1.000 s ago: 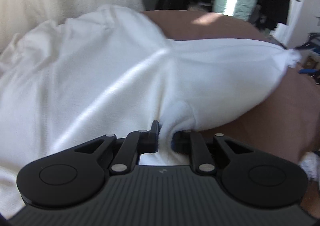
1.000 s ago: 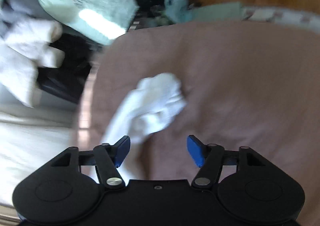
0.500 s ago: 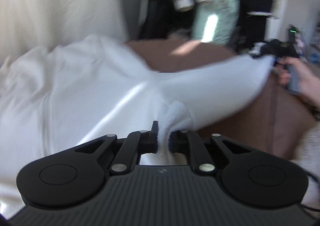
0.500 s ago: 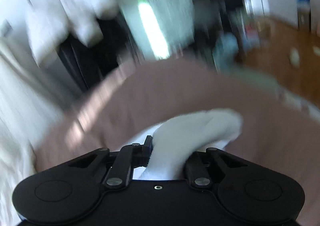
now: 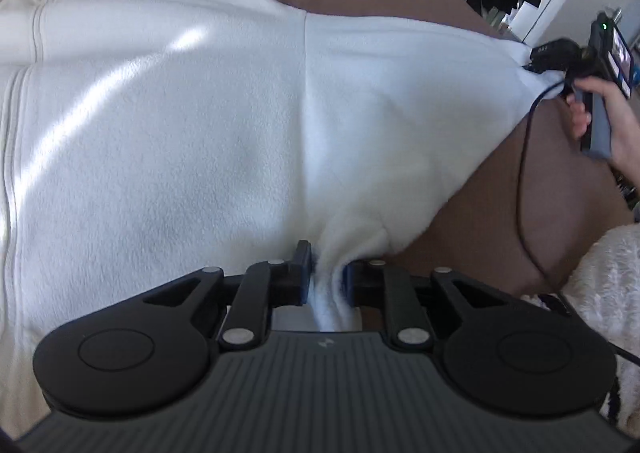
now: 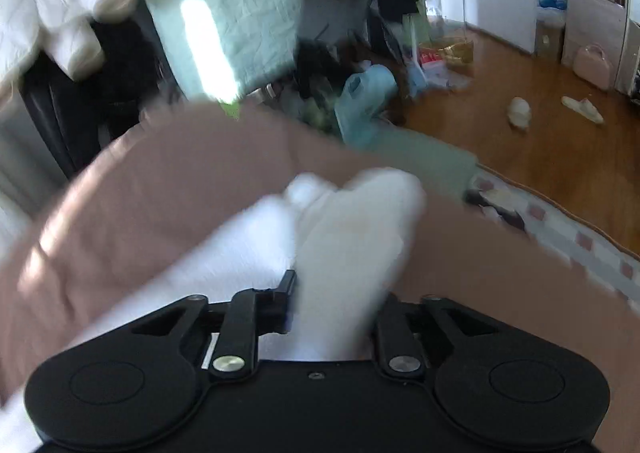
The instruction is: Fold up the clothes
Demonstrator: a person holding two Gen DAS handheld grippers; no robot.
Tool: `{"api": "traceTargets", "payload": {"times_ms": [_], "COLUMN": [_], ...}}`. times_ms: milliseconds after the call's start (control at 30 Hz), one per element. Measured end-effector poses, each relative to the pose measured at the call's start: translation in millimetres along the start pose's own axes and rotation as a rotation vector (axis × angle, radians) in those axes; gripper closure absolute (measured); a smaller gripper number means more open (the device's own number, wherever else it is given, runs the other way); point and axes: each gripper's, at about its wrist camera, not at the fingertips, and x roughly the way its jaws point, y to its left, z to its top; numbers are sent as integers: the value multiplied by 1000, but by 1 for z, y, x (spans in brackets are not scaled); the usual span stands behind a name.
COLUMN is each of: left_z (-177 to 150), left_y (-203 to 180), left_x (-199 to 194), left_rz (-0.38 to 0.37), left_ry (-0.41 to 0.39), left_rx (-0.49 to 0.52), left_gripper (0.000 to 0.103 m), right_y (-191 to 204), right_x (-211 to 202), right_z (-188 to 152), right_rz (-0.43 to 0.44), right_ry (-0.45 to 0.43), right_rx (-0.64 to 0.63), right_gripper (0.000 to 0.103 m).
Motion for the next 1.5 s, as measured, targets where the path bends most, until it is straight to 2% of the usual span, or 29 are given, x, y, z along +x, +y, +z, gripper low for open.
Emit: {"api": "traceTargets", "payload": {"times_ms": [33, 100, 133, 233, 300, 367, 433, 500, 600, 667, 767, 867, 933, 1000, 1033, 1167, 1233, 1333, 1400, 1500], "left_z": [-1, -3, -3, 2, 7, 12, 17, 20, 24, 28, 30, 22, 6, -10, -18, -36, -40, -56, -70, -75], "left_y": [0, 0, 2, 14, 32, 51, 78, 108, 161, 198, 252, 290, 308, 327, 338, 380, 410, 460, 482, 496], "left_x": [-9, -28, -38, -72, -92, -111, -131, -149, -178, -193, -208, -217, -216, -215, -213, -211, -220, -227, -224, -217], "left_rz": [-1, 24, 42, 76, 115, 154, 219, 296, 374, 437, 559, 638, 634, 624, 615, 679, 658, 562, 548, 537], "left_ry": [-21, -66, -88, -138, -172, -206, -220, -223, -239, -257, -269, -301, -339, -369, -356, -249, -223, -184, -162, -127], "left_rx": [15, 43, 55, 55, 20, -14, -55, -107, -190, -236, -286, -322, -346, -369, -377, -400, -497, -693, -755, -785], "left_gripper": [60, 34, 34, 33, 33, 33, 33, 33, 33, 33, 33, 32, 26, 24, 24, 24, 23, 21, 21, 21], "right_y": [3, 9, 7, 11, 14, 18, 39, 70, 133, 181, 252, 307, 341, 373, 388, 442, 465, 489, 492, 491], "right_x": [-9, -30, -39, -63, -89, -116, -131, -139, -152, -170, -202, -229, -241, -247, -252, -250, -246, -252, -263, -280], "right_z": [1, 4, 4, 10, 4, -8, -12, -20, -39, -56, -81, -109, -128, -149, -161, -223, -251, -288, -308, -337], "right_rz": [-21, -100, -119, -162, -127, -16, 139, 332, 578, 675, 771, 864, 928, 965, 963, 922, 904, 892, 914, 950], "right_ry": [-27, -84, -105, -160, -220, -265, -259, -203, -69, -22, -3, 16, 40, 67, 75, 91, 124, 188, 204, 218], "right_rx": [-34, -48, -25, 38, 51, 34, 22, -14, -188, -338, -552, -637, -666, -695, -711, -824, -889, -991, -1055, -1135], "right_gripper": [51, 29, 24, 24, 24, 24, 24, 24, 24, 24, 24, 24, 24, 23, 21, 20, 20, 20, 20, 20]}}
